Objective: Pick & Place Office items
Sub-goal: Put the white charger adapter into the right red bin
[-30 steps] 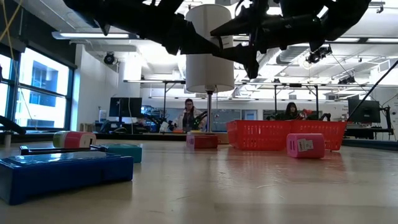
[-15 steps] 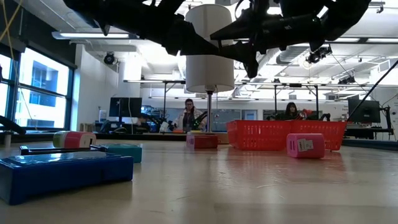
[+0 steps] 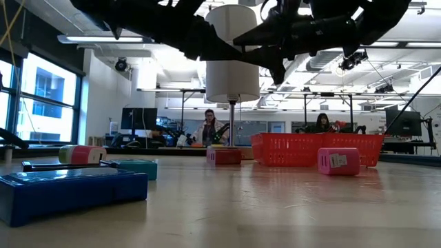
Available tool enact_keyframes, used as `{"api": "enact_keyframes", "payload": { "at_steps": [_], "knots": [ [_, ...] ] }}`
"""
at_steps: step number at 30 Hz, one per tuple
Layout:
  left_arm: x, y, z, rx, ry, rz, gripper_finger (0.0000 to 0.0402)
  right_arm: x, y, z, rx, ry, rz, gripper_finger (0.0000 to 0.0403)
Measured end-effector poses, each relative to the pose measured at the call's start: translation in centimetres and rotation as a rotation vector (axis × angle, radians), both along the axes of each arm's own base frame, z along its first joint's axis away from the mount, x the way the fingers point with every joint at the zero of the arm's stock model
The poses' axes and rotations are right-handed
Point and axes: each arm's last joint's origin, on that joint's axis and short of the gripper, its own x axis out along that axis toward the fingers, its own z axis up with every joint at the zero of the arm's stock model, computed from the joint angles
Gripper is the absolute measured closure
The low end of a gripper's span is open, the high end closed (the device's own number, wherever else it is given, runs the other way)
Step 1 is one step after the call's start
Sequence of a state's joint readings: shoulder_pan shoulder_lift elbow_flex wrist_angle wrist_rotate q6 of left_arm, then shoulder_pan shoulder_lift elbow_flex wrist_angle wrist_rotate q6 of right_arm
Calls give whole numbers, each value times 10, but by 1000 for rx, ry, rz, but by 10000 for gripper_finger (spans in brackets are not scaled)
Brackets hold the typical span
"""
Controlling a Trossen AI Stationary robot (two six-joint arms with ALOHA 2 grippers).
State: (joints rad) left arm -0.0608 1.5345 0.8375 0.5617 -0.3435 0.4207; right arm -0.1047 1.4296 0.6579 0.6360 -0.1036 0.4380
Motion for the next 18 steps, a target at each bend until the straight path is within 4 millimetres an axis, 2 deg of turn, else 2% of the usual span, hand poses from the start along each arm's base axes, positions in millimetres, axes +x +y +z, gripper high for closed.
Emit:
{"api": "enact_keyframes", "payload": {
  "at_steps": [18],
  "knots": [
    [0,1,-1,-12,4,4,238,0,0,-1,-76,12,11,278]
  ]
}}
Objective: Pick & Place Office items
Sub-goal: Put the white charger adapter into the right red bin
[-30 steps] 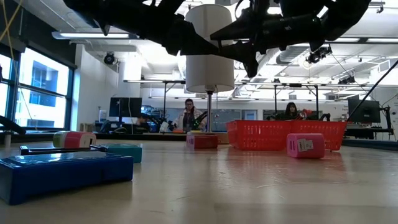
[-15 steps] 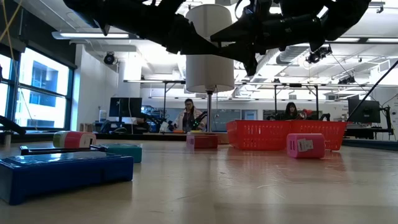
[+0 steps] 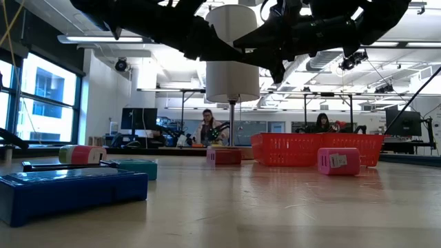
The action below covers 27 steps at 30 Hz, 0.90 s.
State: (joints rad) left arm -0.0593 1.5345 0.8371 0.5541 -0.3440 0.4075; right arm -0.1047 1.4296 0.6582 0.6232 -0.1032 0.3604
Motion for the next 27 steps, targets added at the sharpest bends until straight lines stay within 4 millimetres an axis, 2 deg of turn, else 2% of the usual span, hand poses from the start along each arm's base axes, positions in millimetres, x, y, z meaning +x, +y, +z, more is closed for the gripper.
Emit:
{"api": "enact_keyframes", "payload": {
  "at_steps": [27],
  "knots": [
    [0,0,-1,-78,-14,9,238,0,0,-1,-16,8,3,278]
  ]
}}
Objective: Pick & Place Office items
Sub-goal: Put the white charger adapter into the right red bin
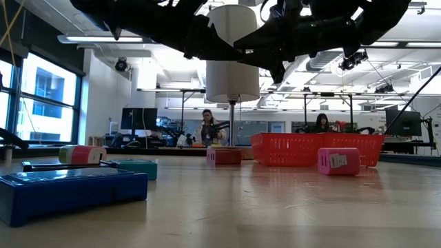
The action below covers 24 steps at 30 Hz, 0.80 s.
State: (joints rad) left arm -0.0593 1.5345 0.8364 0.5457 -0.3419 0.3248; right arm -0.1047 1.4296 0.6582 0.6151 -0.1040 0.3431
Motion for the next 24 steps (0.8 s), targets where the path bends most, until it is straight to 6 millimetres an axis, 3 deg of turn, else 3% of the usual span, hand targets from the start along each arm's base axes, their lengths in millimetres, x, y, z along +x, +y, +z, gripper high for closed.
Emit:
{"api": "enact_keyframes", "payload": {
  "at_steps": [10,20,24],
  "knots": [
    [0,-1,0,-3,1,-14,230,0,0,0,-4,5,1,278],
    [0,-1,0,9,6,-18,132,0,0,-1,-6,6,1,278],
    [0,-1,0,-69,-17,-6,114,0,0,-1,-17,15,2,278]
  ]
}}
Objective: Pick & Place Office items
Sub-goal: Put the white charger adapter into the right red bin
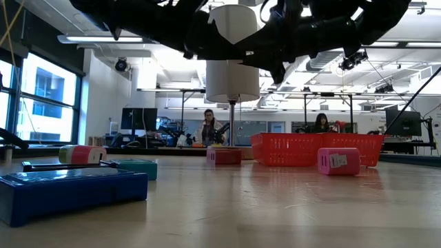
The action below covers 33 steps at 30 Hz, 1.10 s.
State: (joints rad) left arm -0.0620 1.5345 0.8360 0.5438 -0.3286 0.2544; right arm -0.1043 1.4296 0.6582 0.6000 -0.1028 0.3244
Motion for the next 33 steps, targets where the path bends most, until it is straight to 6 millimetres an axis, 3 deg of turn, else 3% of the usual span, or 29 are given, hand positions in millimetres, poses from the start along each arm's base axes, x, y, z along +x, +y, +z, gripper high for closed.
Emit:
{"api": "enact_keyframes", "payload": {
  "at_steps": [16,33],
  "knots": [
    [0,1,-1,-167,-36,30,112,-1,1,-6,-137,64,-2,278],
    [-1,-1,-7,-171,27,32,112,-5,15,-16,-193,196,-29,278]
  ]
}}
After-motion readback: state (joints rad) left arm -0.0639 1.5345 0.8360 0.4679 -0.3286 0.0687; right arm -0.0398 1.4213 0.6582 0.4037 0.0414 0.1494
